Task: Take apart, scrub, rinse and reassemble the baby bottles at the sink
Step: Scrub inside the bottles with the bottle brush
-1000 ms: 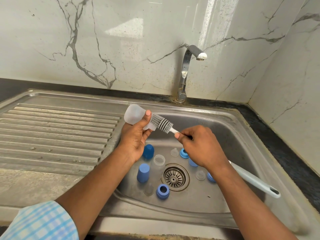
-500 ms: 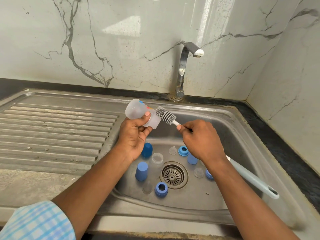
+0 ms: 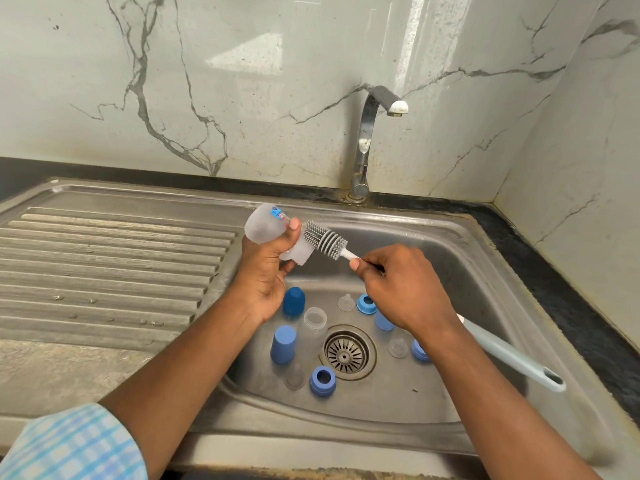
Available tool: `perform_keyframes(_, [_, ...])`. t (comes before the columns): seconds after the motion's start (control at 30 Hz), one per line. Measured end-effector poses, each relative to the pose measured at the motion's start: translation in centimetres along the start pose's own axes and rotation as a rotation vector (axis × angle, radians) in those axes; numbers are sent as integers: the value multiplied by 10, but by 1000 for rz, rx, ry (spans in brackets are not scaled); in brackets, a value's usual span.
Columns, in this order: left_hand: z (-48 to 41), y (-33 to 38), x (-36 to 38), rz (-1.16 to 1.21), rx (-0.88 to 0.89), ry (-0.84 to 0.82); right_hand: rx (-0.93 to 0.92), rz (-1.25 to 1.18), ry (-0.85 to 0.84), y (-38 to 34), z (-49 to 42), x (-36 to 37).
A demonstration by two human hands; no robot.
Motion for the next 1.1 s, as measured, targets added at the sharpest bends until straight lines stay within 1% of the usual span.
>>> perform_keyframes(0.07, [-2, 1, -2, -1, 10, 20, -7, 4, 17, -3, 0, -1])
perform_keyframes(0.23, [1, 2, 0, 81, -7, -69, 51, -9, 99, -1, -4, -6])
perform_keyframes(0.33, [0, 4, 1, 45, 17, -90, 49, -18, 91, 1, -4, -8])
perform_keyframes(0.43, [-3, 8, -3, 32, 47, -44, -3, -20, 54, -4, -1, -7])
perform_keyframes(0.5, [-3, 9, -5, 39, 43, -45, -18, -14, 49, -6, 0, -6])
perform_keyframes(0.6, [-1, 8, -2, 34, 31, -87, 30, -17, 88, -3, -3, -7])
perform_keyframes(0.77, [-2, 6, -2, 25, 34, -116, 69, -36, 74, 4, -6, -4])
perform_keyframes(0.87, [3, 3, 2, 7, 21, -150, 86, 3, 81, 12, -10, -1])
perform_keyframes(0.97, [1, 1, 2, 39, 14, -149, 83, 3, 78, 15, -9, -2])
perform_keyframes(1.1, [-10, 3, -6, 99, 2, -106, 28, -25, 68, 6, -5, -1])
Point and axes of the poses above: each hand's wrist, its own z-axis away from the middle knuckle, its own x-axis out of the palm, y = z × x, the point moved 3 cm from there along -z, towards the middle knuckle, and after that the axes turned 8 degrees about y, right-handed, at the moved point
